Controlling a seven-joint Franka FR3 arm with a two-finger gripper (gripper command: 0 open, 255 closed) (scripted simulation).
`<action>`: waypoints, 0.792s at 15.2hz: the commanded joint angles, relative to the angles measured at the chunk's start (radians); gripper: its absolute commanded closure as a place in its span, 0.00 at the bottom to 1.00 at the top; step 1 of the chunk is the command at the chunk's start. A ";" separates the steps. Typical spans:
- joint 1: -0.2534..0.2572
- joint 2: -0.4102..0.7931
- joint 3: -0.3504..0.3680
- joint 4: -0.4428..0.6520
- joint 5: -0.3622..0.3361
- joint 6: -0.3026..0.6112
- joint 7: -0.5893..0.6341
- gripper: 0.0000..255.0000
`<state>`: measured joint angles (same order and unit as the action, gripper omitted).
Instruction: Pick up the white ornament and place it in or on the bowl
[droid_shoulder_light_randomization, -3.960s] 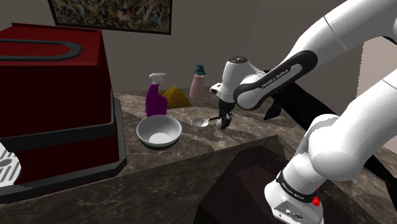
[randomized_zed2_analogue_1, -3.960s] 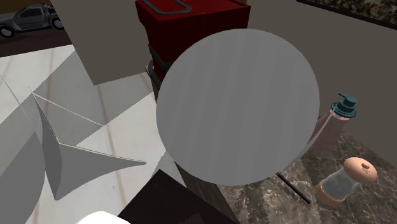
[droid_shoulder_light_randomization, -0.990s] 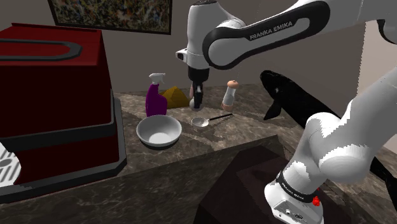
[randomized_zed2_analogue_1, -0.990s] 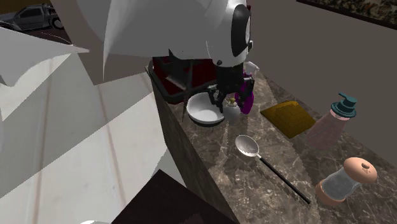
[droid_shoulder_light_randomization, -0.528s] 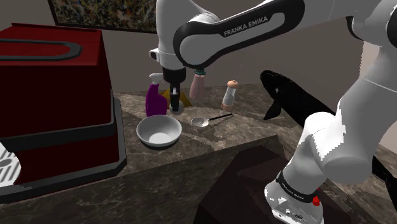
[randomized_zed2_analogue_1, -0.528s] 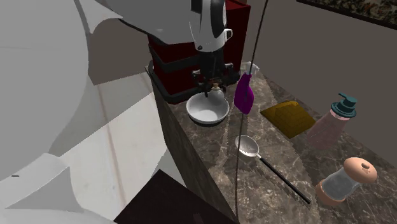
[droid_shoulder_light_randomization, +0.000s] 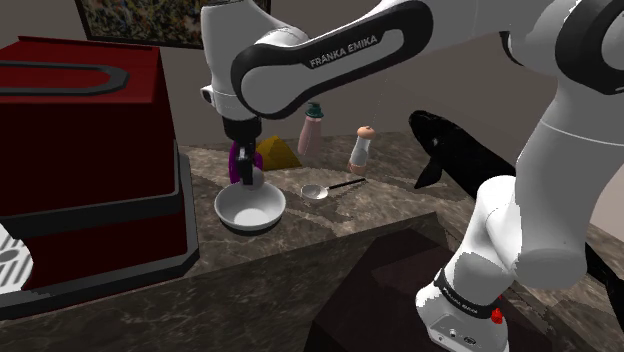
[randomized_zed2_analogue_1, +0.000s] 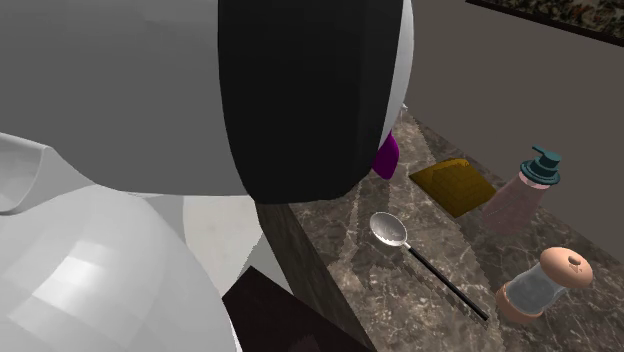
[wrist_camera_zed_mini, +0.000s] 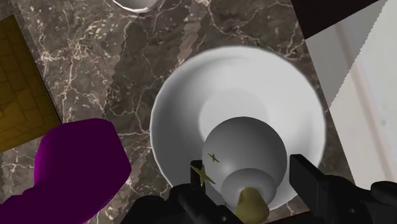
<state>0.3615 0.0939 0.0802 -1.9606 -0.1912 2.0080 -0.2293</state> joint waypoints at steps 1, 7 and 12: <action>0.000 0.010 0.000 -0.013 -0.003 0.023 0.005 1.00; 0.000 0.042 -0.002 -0.056 -0.014 0.097 0.021 1.00; 0.000 0.054 -0.003 -0.068 -0.018 0.120 0.026 1.00</action>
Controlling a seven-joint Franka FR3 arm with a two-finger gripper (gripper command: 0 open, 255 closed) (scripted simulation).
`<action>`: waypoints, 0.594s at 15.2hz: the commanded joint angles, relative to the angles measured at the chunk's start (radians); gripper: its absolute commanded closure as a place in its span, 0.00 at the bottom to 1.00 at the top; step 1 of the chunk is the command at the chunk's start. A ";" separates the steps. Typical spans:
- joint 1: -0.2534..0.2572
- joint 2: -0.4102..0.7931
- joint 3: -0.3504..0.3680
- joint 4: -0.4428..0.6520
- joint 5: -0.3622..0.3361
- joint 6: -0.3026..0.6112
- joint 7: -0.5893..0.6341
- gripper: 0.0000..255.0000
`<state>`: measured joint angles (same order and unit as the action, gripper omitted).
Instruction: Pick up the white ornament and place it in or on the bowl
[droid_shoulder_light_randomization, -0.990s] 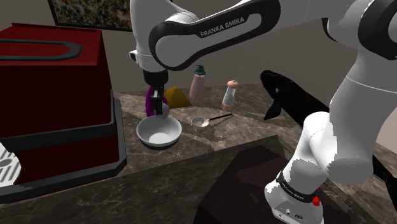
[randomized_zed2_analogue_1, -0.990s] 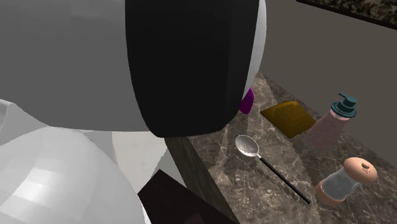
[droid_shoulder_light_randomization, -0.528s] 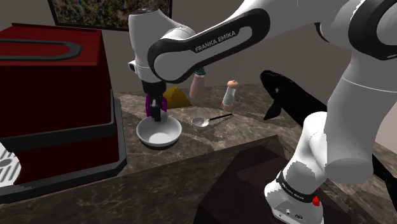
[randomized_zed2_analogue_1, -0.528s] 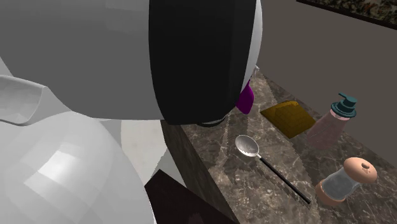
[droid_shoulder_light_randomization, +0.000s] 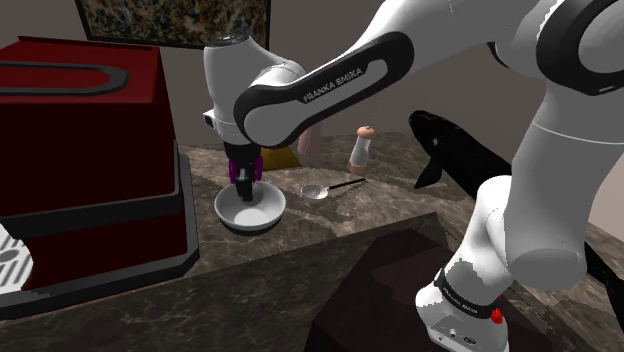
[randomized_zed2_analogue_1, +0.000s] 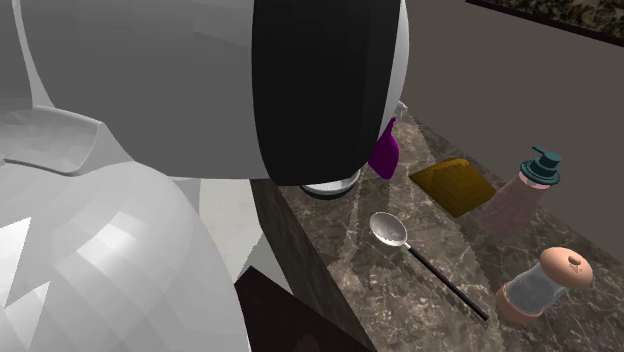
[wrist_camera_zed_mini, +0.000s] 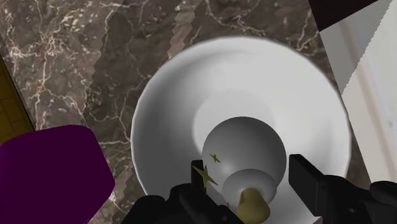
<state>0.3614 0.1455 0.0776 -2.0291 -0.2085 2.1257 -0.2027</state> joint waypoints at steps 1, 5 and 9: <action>0.000 0.002 0.000 0.000 -0.001 0.002 0.000 1.00; 0.000 0.002 0.000 0.000 -0.001 0.002 0.000 1.00; 0.000 0.002 0.000 0.000 -0.001 0.002 0.000 0.00</action>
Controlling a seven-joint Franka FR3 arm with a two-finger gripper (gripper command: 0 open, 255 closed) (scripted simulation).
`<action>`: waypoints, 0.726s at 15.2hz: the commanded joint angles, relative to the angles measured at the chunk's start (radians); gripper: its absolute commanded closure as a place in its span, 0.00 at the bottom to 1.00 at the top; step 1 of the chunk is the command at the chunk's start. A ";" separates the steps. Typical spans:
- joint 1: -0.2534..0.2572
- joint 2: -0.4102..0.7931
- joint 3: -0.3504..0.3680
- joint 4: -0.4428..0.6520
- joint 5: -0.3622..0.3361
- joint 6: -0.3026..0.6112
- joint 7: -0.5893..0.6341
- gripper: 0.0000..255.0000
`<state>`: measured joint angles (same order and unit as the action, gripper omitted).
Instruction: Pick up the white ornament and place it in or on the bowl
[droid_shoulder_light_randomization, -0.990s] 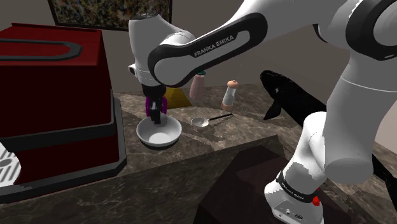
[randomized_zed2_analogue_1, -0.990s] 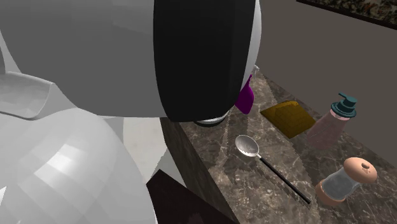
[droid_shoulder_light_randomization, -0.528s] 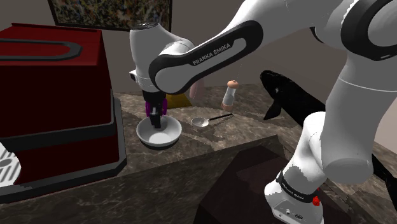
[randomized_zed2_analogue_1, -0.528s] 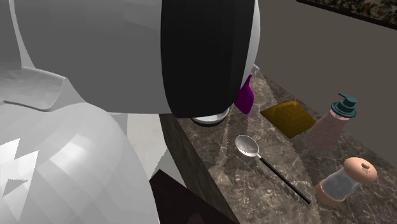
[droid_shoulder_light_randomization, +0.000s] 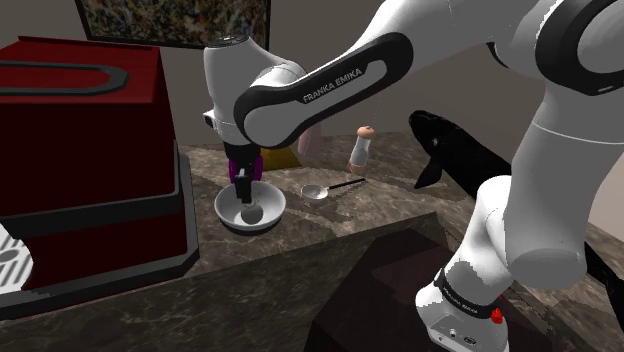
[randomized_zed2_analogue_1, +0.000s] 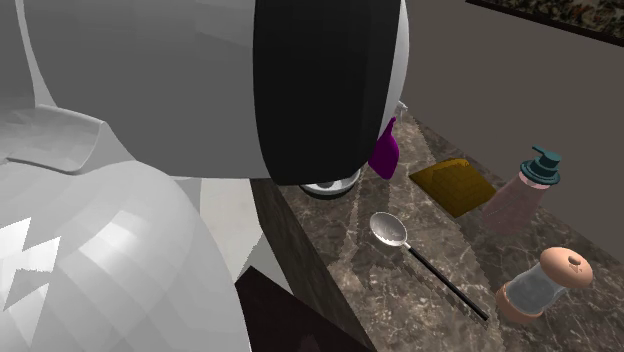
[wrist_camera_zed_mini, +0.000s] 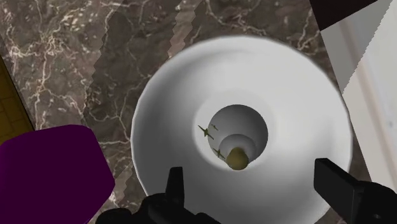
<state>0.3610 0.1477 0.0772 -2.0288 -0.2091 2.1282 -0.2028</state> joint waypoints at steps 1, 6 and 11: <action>0.000 0.000 0.000 0.000 0.000 0.000 0.000 0.00; 0.009 -0.044 0.009 0.074 0.017 -0.118 -0.010 0.00; 0.009 -0.044 0.009 0.074 0.017 -0.118 -0.010 0.00</action>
<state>0.3700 0.1038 0.0867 -1.9553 -0.1924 2.0107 -0.2128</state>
